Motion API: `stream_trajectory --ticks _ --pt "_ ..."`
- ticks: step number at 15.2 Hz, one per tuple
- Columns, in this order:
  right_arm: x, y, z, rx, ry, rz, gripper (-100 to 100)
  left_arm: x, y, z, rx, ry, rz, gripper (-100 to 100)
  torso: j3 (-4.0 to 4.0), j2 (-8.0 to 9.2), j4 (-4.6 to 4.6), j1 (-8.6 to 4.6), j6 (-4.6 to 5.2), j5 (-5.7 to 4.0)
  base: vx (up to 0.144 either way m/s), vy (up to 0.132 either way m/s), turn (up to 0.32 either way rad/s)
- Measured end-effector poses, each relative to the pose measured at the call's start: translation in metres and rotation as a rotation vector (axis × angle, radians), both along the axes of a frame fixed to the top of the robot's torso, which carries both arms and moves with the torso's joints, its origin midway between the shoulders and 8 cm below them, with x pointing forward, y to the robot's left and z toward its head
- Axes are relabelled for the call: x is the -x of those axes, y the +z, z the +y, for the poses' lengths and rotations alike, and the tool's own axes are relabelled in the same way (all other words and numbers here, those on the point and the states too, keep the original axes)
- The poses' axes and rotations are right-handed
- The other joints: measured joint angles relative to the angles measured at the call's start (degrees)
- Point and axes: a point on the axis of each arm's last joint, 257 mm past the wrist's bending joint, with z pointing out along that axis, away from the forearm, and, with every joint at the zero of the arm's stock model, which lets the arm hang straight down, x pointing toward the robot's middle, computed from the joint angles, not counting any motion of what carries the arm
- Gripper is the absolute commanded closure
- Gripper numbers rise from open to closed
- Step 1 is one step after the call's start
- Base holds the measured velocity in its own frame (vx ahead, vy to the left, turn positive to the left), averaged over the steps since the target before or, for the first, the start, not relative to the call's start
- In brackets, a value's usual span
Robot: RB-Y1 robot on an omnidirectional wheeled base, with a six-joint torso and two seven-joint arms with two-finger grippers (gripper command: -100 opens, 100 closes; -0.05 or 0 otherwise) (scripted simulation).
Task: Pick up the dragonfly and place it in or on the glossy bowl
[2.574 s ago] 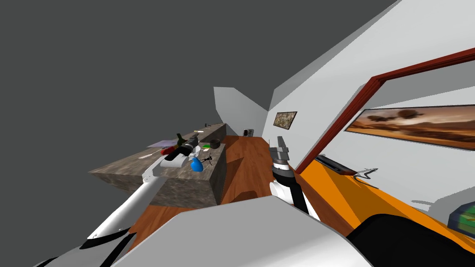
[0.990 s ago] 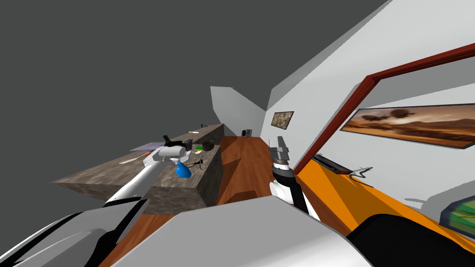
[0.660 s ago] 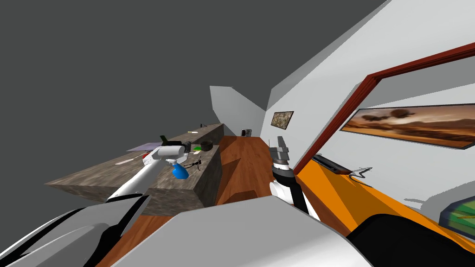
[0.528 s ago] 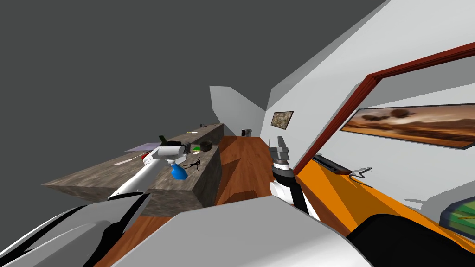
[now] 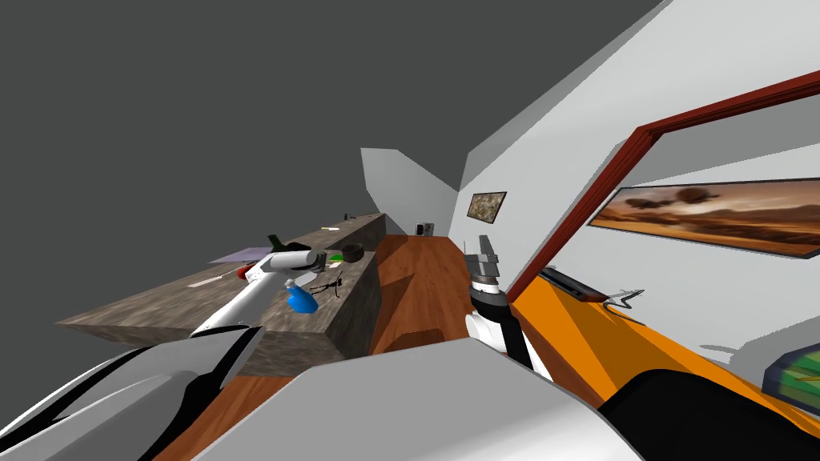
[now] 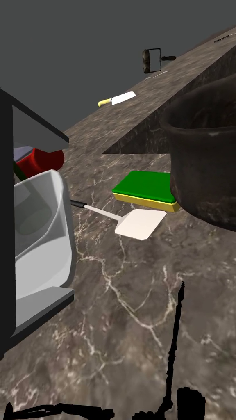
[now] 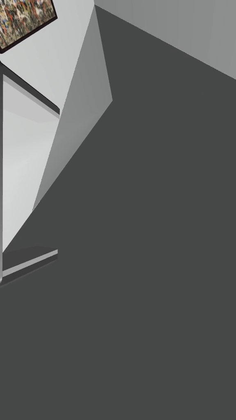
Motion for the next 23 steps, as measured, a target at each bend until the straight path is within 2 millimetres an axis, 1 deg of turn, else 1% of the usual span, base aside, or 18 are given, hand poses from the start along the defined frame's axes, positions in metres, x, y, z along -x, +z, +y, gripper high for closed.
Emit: stream_trajectory --ticks 3,10,16,19,21,23 --pt "0.000 0.000 0.000 0.000 0.000 0.000 0 0.015 -0.020 0.006 0.051 0.032 0.082 -100 -0.01 -0.02 -0.01 -0.02 -0.01 0.00 0.026 -0.043 0.002" --pt "0.000 0.000 0.000 0.000 0.000 0.000 0 0.051 -0.058 0.005 0.148 0.089 0.243 -100 0.01 0.02 0.00 0.06 -0.01 0.02 0.020 -0.033 0.002" --pt "0.000 0.000 0.000 0.000 0.000 0.000 0 0.085 -0.084 0.002 0.230 0.130 0.375 -100 -0.01 -0.01 -0.01 0.10 -0.01 0.03 0.024 -0.022 0.002" --pt "0.000 0.000 0.000 0.000 0.000 0.000 0 0.098 -0.096 -0.002 0.267 0.148 0.433 -100 -0.02 -0.03 -0.01 0.13 0.00 0.03 0.027 -0.010 0.002" --pt "0.000 0.000 0.000 0.000 0.000 0.000 0 0.106 -0.101 -0.003 0.283 0.155 0.461 -100 0.00 0.00 0.00 0.16 -0.01 0.04 0.014 -0.002 0.003" --pt "0.000 0.000 0.000 0.000 0.000 0.000 0 0.109 -0.107 -0.006 0.287 0.156 0.468 -100 0.01 0.02 0.00 0.21 -0.01 0.05 0.022 0.018 -0.004"
